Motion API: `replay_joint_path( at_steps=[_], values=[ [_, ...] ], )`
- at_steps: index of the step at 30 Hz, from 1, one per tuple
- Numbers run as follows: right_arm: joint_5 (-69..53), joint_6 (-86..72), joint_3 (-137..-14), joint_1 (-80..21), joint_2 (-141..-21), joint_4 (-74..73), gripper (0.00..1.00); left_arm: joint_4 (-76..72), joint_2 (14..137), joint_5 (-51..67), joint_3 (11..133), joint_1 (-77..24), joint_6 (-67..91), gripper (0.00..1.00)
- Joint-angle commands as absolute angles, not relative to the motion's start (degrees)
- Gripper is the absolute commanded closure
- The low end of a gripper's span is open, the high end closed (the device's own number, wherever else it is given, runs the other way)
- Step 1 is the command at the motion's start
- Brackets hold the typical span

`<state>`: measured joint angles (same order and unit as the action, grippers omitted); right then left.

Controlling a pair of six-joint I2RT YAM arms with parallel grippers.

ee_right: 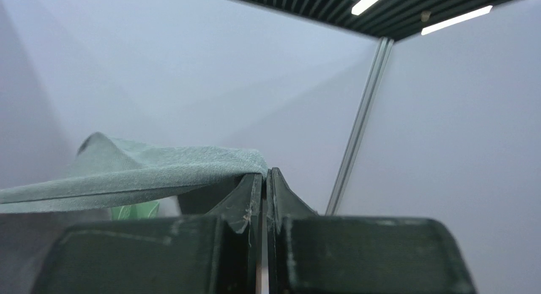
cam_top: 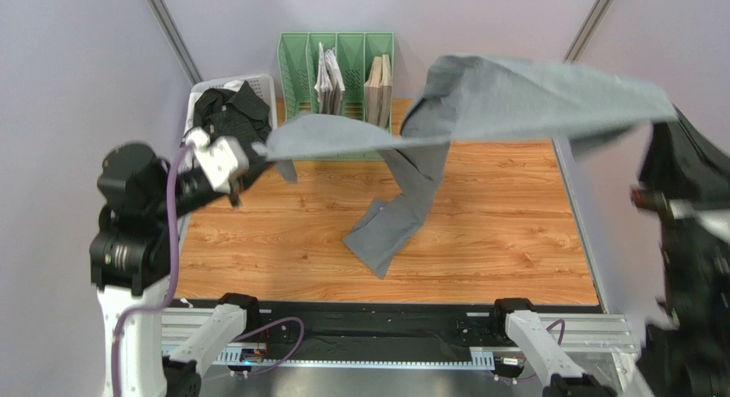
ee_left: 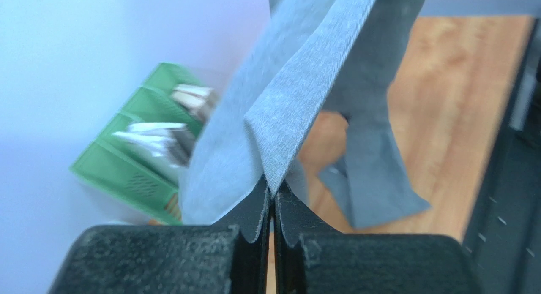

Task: Fold and stack the long sleeve shirts
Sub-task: Flatten the shirt out

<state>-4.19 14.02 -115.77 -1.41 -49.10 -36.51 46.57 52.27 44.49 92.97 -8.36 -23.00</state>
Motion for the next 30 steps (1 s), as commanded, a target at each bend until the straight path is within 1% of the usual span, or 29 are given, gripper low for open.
replay_joint_path(
  at_steps=[1,2,3,4,6,7,8,9,10,12,15,17,19,21,22,23,25,26,27,28,30],
  values=[
    [-9.87,22.40,-104.74,-0.88,-43.79,-48.20,1.00,61.05,46.16,49.14,77.02,-10.71,-38.72,1.00],
    [-14.72,24.76,-101.89,-0.88,-42.90,-51.47,1.00,62.65,45.36,48.87,74.30,-10.98,-41.02,1.00],
    [-19.12,27.66,-98.91,-0.79,-41.76,-54.55,1.00,65.62,44.66,47.39,69.05,-11.16,-44.00,1.00],
    [-26.82,29.95,-94.00,-0.88,-41.66,-60.58,0.97,66.79,44.13,46.16,66.65,-11.86,-48.91,1.00],
    [-34.06,36.00,-88.44,-0.88,-41.75,-65.46,0.96,68.98,44.38,41.34,59.98,-12.39,-54.29,0.99],
    [-35.23,37.78,-83.55,-0.97,-42.01,-68.78,0.96,68.99,44.56,40.09,58.03,-12.57,-57.19,0.98],
    [-36.72,40.66,-81.84,-0.97,-42.36,-71.17,0.97,68.82,44.65,39.03,54.70,-12.66,-58.52,0.98],
    [-38.13,43.91,-80.61,-1.05,-43.23,-72.93,0.97,68.12,44.82,37.28,53.19,-12.66,-59.23,0.98],
    [-38.84,44.12,-79.73,-1.23,-43.59,-74.86,1.00,67.07,44.82,36.13,51.87,-12.66,-59.41,0.99],
    [-41.12,45.17,-80.24,-2.10,-44.64,-76.63,1.00,63.57,45.09,33.59,49.58,-12.66,-57.31,1.00],
    [-36.94,38.51,-81.03,-4.04,-46.57,-69.37,1.00,57.77,47.62,32.08,49.74,-12.66,-51.17,1.00],
    [-34.99,33.15,-83.04,-4.31,-48.94,-62.69,1.00,55.91,49.65,32.52,52.19,-12.66,-48.27,1.00],
    [-36.03,30.59,-86.38,-4.83,-54.65,-61.00,1.00,56.42,52.81,34.10,53.96,-12.74,-48.51,1.00],
    [-36.91,28.05,-92.16,-8.77,-60.96,-62.66,1.00,59.39,54.75,33.76,55.98,-12.83,-52.53,1.00],
    [-36.83,27.86,-93.24,-10.96,-62.30,-64.93,1.00,60.28,54.76,33.32,56.33,-12.92,-53.86,1.00],
    [-36.30,28.04,-93.60,-16.82,-63.53,-65.91,1.00,60.81,54.41,32.70,55.90,-12.83,-55.18,1.00],
    [-34.20,27.78,-90.80,-23.34,-62.76,-65.75,1.00,61.53,51.43,31.29,54.68,-12.83,-58.27,1.00],
    [-32.88,26.73,-89.05,-30.17,-60.93,-64.87,1.00,60.22,50.28,30.07,53.28,-12.83,-58.01,1.00],
    [-29.91,25.76,-86.16,-33.37,-59.95,-62.51,1.00,59.51,48.45,29.54,52.74,-12.83,-57.40,1.00],
    [-28.66,24.45,-85.00,-35.83,-59.25,-61.10,1.00,58.81,47.91,29.10,52.21,-12.83,-55.13,1.00],
    [-24.55,20.40,-85.07,-35.95,-60.63,-59.07,1.00,57.92,49.03,28.65,52.03,-12.83,-52.75,1.00]
  ],
)
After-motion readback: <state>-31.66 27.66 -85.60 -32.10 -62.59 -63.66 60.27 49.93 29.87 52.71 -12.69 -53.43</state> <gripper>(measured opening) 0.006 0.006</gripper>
